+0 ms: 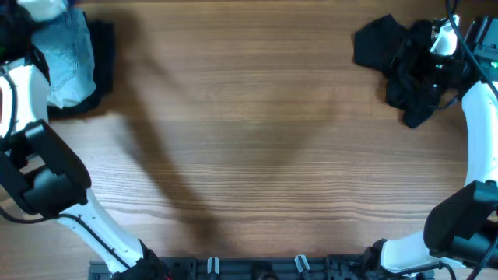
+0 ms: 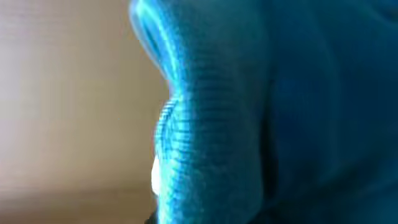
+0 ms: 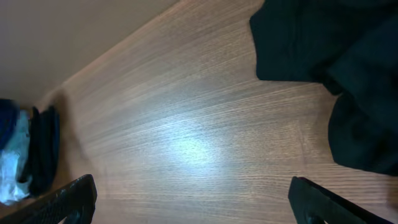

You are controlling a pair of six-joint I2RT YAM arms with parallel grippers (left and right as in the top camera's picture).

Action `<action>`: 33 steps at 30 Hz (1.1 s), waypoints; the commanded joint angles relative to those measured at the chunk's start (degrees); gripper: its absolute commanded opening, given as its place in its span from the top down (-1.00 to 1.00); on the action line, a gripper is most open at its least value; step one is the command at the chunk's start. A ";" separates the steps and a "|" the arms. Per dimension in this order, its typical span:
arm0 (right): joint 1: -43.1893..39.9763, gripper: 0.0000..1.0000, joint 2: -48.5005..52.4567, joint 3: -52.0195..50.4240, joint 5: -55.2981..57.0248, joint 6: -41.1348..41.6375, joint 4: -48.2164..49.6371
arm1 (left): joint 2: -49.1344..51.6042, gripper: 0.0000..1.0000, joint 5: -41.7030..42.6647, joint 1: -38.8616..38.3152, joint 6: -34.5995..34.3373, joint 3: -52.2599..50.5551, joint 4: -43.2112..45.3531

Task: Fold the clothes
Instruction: 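Lower the teal bundle onto the denim stack and open the left gripper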

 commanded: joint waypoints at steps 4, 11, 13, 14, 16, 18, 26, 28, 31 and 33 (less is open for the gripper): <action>0.13 -0.99 0.33 0.44 -0.90 0.20 0.85 | 0.37 0.92 1.22 0.83 -1.70 0.74 -26.62; 0.13 -0.99 0.33 0.44 -0.92 0.26 2.29 | 0.37 0.92 1.29 1.84 -7.32 0.74 -44.13; 0.13 -0.99 0.33 0.44 -0.92 0.22 2.54 | 0.37 0.60 1.46 1.53 -12.59 0.74 -48.26; 0.13 -0.99 0.33 0.44 -0.92 0.24 2.64 | 0.37 0.37 1.92 1.31 -14.69 0.74 -50.56; 0.13 -0.99 0.33 0.44 -0.92 0.22 2.73 | 0.37 -0.99 3.58 0.81 -16.83 0.74 -54.12; 0.13 -0.99 0.33 0.44 -0.92 0.22 2.73 | 0.37 -1.00 6.01 0.00 -17.46 0.74 -56.50; 0.13 -0.99 0.33 0.44 -0.94 0.26 2.71 | -7.26 -1.00 8.00 -0.83 -51.10 0.76 -50.34; 0.15 -0.99 0.33 0.44 -0.96 0.28 2.71 | -10.67 -1.00 8.59 -0.83 -59.47 0.76 -50.42; 0.15 -0.99 0.33 0.44 -1.16 0.44 2.71 | -15.26 -1.00 12.74 -0.87 -74.71 0.76 -50.42; 0.15 -0.99 0.33 0.44 -1.16 0.42 2.40 | -17.16 -0.99 14.64 -0.87 -81.68 0.76 -50.66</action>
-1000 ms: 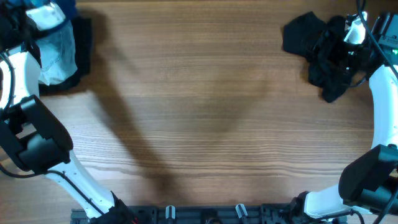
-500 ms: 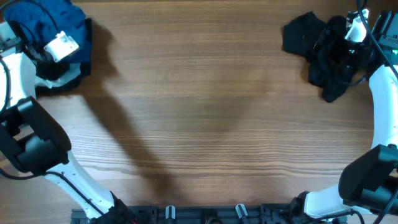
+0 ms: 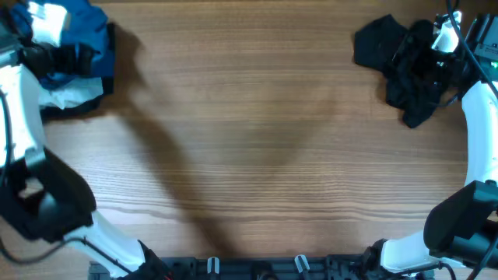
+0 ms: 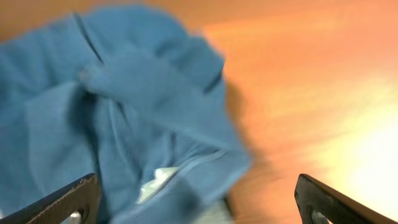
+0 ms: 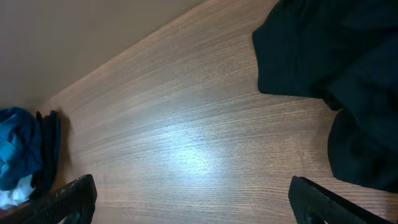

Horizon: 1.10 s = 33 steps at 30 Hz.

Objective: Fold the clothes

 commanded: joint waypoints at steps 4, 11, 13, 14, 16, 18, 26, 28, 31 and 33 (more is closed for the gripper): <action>0.15 -0.99 0.31 0.44 -0.96 0.42 -0.24 | -6.16 -1.00 6.82 -0.07 -25.51 0.17 -0.66; 0.15 -0.99 0.31 0.44 -0.98 0.46 -0.26 | -2.60 0.60 5.51 -1.07 -28.44 0.17 4.46; 0.15 -1.00 0.31 0.44 -1.73 0.42 -0.35 | -0.72 0.92 1.29 -1.16 -33.86 0.17 6.56; 0.15 -0.99 0.31 0.44 -1.90 0.42 -0.44 | 0.11 0.92 -0.98 -0.98 -37.00 0.17 7.32; 0.15 -0.99 0.31 0.44 -2.10 0.42 -0.48 | 1.51 0.92 -3.08 -0.76 -42.86 0.17 8.15; 0.15 -0.99 0.31 0.44 -2.21 0.37 -0.46 | 2.27 0.92 -3.02 -0.92 -45.90 0.17 8.57; 0.13 -0.98 0.28 0.44 -1.18 -4.90 -0.48 | 1.62 0.92 -2.45 -4.70 -45.46 0.17 5.60; 0.13 -0.98 0.28 0.46 1.86 -5.01 -0.48 | 0.66 0.92 -2.45 -5.99 -45.44 0.17 3.21; 0.15 -0.97 0.00 0.70 5.20 -5.81 -1.68 | -2.21 0.91 -2.45 -7.69 -45.00 0.17 -2.03; 0.13 -0.96 -1.25 0.96 9.18 -5.84 -3.48 | -6.01 0.72 -2.51 -8.92 -42.18 0.17 -6.19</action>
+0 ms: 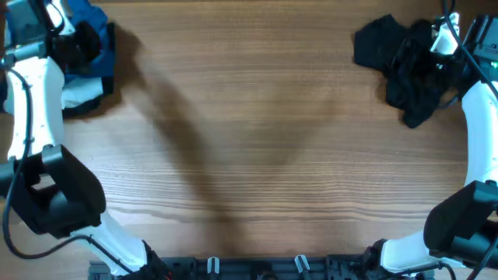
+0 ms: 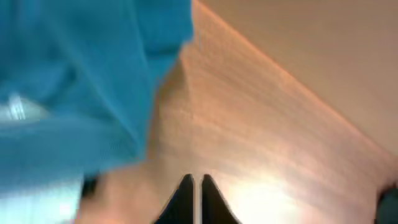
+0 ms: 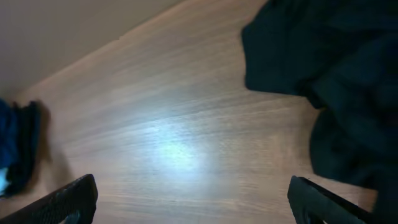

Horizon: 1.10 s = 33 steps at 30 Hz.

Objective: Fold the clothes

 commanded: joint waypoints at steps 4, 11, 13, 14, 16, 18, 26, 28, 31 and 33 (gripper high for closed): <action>0.13 -0.98 -8.52 2.14 18.36 -3.87 -5.29 | -17.68 0.35 -0.52 -3.28 3.56 0.17 -11.67; 0.13 -0.99 -28.65 2.19 22.60 -9.20 -4.20 | -33.20 -0.49 -0.55 -5.60 3.54 0.17 -24.02; 0.13 -1.00 -31.80 2.19 23.23 -9.20 -4.33 | -35.98 -0.57 -1.07 -6.97 3.54 0.17 -26.29; 0.13 -1.00 -33.09 2.19 24.11 -9.18 -4.81 | -37.24 -0.62 -2.19 -7.98 3.54 0.17 -27.54; 0.13 -0.99 -34.64 2.19 26.03 -9.16 -6.60 | -38.88 -0.70 -5.75 -9.94 3.52 0.17 -30.27; 0.13 -0.99 -35.78 2.19 32.02 -9.14 -9.60 | -40.39 -0.79 -10.34 -12.79 3.26 0.15 -34.05; 0.13 -0.99 -32.96 2.08 42.01 -9.16 -14.80 | -44.98 -0.90 -20.68 -20.65 -1.44 -3.08 -35.34; 0.13 -1.00 -31.93 2.08 42.01 -9.16 -14.80 | -44.61 -0.97 -20.68 -20.65 -1.44 -3.80 -35.34; 0.13 -0.99 -29.18 2.08 41.97 -9.16 -14.80 | -43.08 -0.99 -20.65 -20.65 -1.44 -4.09 -35.36; 0.13 -1.00 -27.06 2.08 41.81 -9.14 -14.80 | -42.12 -0.99 -20.63 -20.65 -1.46 -4.09 -35.36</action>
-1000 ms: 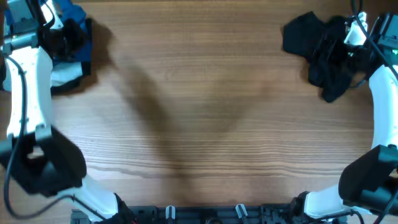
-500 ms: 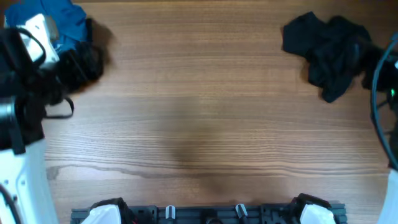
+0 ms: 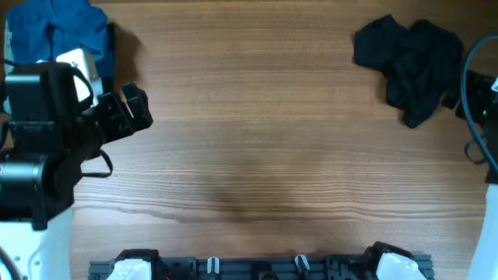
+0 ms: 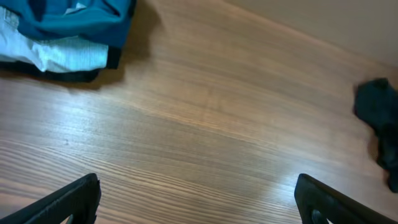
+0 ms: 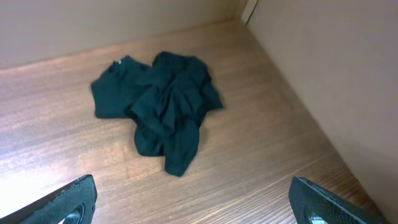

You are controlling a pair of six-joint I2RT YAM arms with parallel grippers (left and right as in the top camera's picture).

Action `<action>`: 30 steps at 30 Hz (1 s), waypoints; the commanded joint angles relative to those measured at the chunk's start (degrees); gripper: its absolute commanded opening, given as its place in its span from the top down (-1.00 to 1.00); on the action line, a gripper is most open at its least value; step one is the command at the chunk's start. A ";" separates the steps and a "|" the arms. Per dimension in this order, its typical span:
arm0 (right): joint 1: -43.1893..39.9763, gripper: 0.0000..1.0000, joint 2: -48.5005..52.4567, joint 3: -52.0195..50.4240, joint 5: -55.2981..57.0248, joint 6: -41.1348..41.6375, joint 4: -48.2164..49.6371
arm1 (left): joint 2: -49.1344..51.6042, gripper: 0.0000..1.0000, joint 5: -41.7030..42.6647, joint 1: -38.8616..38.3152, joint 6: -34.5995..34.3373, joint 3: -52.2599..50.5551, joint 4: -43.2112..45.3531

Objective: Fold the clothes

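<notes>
A blue garment lies on top of a stack at the far left corner, with a pale cloth and a black layer under it; the left wrist view shows the stack too. A crumpled black garment lies loose at the far right, in full view from the right wrist. My left gripper hangs open high over the left half of the table, away from the stack. My right gripper is open as well, drawn back from the black garment with nothing between its fingers.
The wooden table stretches between the two piles. A beige wall closes off the right side behind the black garment. The left arm's body rises near the overhead camera and hides part of the left edge.
My left gripper was shut beside the blue stack and is now open, raised and pulled back from it. My right arm has left the black garment for the right edge.
At first blue cloth filled the left wrist view and a pale cloth topped the stack. Then the blue garment lay on the stack with my left gripper open over it. Later that gripper stood shut beside it. Now both arms are withdrawn; the black garment has not moved.
</notes>
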 commanded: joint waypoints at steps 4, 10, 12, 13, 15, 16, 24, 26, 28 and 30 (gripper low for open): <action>0.13 -0.99 6.27 -0.04 1.40 -0.33 0.04 | 1.81 -1.00 3.45 -0.42 -1.03 -0.57 0.98; 0.13 -1.00 12.83 -0.04 1.40 -0.33 0.07 | 1.77 -0.99 7.69 -0.42 -0.98 -0.57 1.16; 0.13 -1.00 14.95 -0.04 1.40 -0.33 0.07 | 1.77 -1.00 7.69 -0.42 -0.98 -0.57 1.16; 0.13 -1.00 16.15 -0.04 1.40 -0.31 0.07 | 1.77 -1.00 7.69 -0.42 -0.98 -0.57 1.16; 0.13 -0.99 18.16 -0.04 1.38 -0.31 0.09 | 1.77 -1.00 7.69 -0.42 -0.98 -0.57 1.16; 0.13 -0.99 19.15 -0.04 1.40 -0.31 0.09 | 1.77 -1.00 7.67 -0.42 -0.98 -0.57 1.14; 0.13 -1.00 23.41 -0.04 1.40 -0.33 0.11 | 0.87 -0.99 -0.31 -0.39 -0.55 -0.57 2.32; 0.13 -1.00 23.47 -0.04 1.40 -0.33 0.11 | 0.92 -1.00 -3.32 -0.33 -0.52 -0.83 4.31; 0.13 -0.99 23.47 -0.04 1.40 -0.33 0.09 | -1.11 -1.00 -4.94 0.55 -0.31 -3.56 10.54; 0.13 -1.00 23.47 -0.04 1.40 -0.33 0.11 | -4.94 -1.00 -3.63 2.21 -0.31 -10.36 21.14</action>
